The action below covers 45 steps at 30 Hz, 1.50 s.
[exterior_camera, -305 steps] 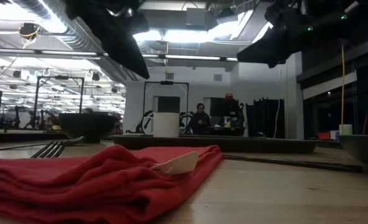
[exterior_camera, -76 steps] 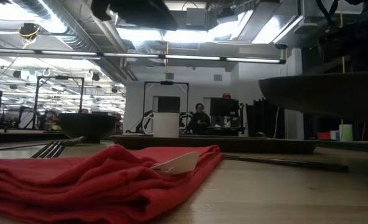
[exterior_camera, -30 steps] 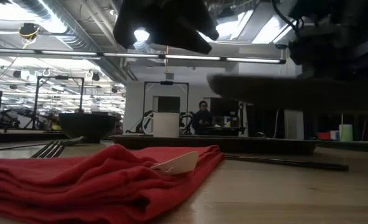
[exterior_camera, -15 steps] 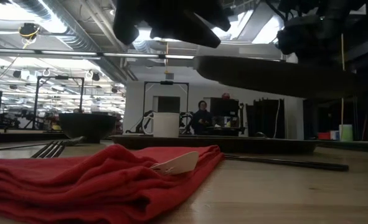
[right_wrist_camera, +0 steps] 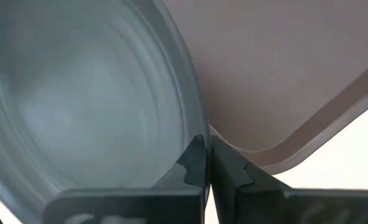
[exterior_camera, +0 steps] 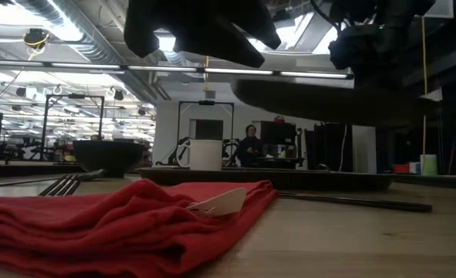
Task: Set up tray
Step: Put the black plate on the brown serving tray to the bottom right of the white cup
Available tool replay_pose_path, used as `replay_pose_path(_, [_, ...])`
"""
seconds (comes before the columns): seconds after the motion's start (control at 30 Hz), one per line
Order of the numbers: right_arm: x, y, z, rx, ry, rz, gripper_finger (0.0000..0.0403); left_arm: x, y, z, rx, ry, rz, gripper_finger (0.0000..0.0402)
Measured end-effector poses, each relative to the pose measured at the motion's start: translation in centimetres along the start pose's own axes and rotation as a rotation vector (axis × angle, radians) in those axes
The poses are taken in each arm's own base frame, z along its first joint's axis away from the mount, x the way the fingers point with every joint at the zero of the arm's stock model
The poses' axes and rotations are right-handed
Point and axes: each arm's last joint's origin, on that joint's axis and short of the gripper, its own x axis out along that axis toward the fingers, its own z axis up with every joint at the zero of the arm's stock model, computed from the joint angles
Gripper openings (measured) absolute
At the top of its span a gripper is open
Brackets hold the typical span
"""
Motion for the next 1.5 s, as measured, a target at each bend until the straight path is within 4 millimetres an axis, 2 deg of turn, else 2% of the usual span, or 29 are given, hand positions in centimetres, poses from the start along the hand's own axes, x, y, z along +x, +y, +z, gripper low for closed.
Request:
replay_pose_path(0.4, [0.0,-0.6,0.6,0.002,-0.001,0.025,0.0008,1.0,0.0,-1.2,-0.021,0.071,-0.023,0.0210])
replay_pose_path(0.73, [0.0,-0.5,0.6,-0.008,-0.002,0.029,0.0008,1.1,0.0,-1.6,0.021,0.129,-0.001,0.0203])
replay_pose_path(1.1, [0.0,-0.4,0.7,-0.011,-0.004,0.055,0.0008,1.2,0.1,-2.0,0.014,0.151,-0.007,0.0110])
replay_pose_path(1.33, [0.0,-0.4,0.7,-0.026,-0.011,0.054,0.0009,1.2,0.0,-2.1,0.099,0.158,-0.029,0.0037])
replay_pose_path(1.43, [0.0,-0.2,1.0,-0.043,-0.038,0.069,0.0024,1.2,-0.1,-2.2,0.165,0.164,-0.051,0.0010])
replay_pose_path(1.5, [-0.1,-0.1,1.2,-0.074,-0.066,0.082,0.0040,1.2,-0.1,-2.2,0.171,0.164,-0.053,0.0007])
